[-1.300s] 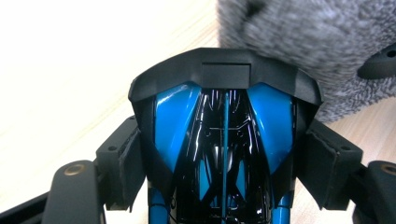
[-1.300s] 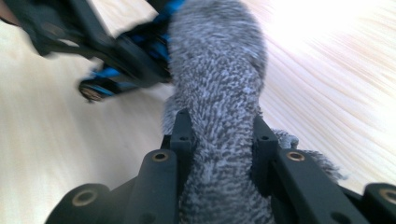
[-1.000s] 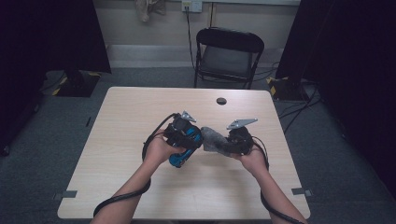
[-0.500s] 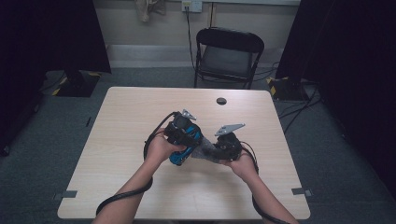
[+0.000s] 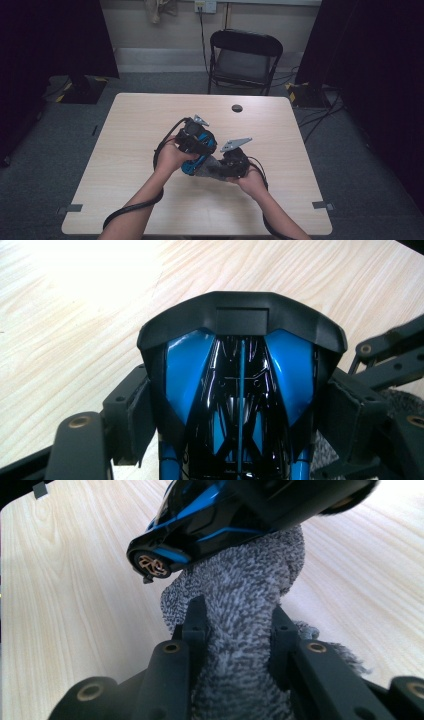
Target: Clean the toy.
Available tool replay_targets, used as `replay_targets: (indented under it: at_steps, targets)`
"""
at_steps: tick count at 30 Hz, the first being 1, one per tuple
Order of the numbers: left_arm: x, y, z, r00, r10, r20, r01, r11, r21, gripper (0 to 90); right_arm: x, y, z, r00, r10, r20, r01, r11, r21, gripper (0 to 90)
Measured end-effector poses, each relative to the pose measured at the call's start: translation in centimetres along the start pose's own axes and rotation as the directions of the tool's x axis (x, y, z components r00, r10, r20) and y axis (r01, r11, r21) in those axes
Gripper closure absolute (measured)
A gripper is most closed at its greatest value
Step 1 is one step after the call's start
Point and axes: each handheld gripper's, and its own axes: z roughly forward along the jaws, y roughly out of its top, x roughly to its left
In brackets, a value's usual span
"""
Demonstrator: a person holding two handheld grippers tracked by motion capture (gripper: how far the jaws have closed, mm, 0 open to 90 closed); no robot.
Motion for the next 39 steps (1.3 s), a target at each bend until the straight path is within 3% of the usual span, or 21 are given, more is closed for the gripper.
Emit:
replay_targets:
  at_steps: [6, 10, 15, 20, 23, 29, 39]
  targets:
    - [0.2, 0.1, 0.0, 0.9999, -0.009, 0.01, 0.01, 0.9999, -0.006, 25.4, 0.3, -0.5, 0.6, 0.9999, -0.012, -0.006, 0.012, 1.0, 0.026, 70.1]
    - [-0.1, 0.1, -0.2, 0.9998, -0.004, 0.02, 0.004, 1.0, -0.009, 25.4, -0.2, -1.0, 0.6, 0.9997, -0.007, 0.022, 0.006, 0.999, 0.048, 70.0]
    - [-0.5, 0.0, -0.5, 0.9997, 0.008, 0.025, -0.008, 0.9999, -0.01, 25.4, -1.7, -1.1, -0.7, 0.9949, -0.001, 0.101, -0.005, 0.998, 0.057, 70.0]
    - [-0.8, -0.3, -0.4, 0.9991, 0.016, 0.038, -0.016, 0.9999, -0.003, 25.4, -3.3, -0.6, -2.8, 0.9831, 0.019, 0.182, -0.026, 0.999, 0.033, 70.1]
    - [-1.0, -0.5, -0.2, 0.9989, 0.022, 0.041, -0.022, 0.9997, 0.002, 25.4, -3.8, -0.2, -3.6, 0.9783, 0.024, 0.206, -0.029, 0.999, 0.02, 70.0]
    - [-1.4, -0.8, 0.3, 0.9984, 0.033, 0.047, -0.033, 0.9993, 0.016, 25.4, -4.1, 0.8, -4.4, 0.9759, 0.036, 0.215, -0.035, 0.999, -0.01, 70.0]
    - [-1.3, -1.0, 0.9, 0.9991, 0.024, 0.035, -0.025, 0.9993, 0.028, 25.4, -2.9, 1.3, -3.5, 0.9868, 0.01, 0.162, -0.008, 1.0, -0.015, 70.0]
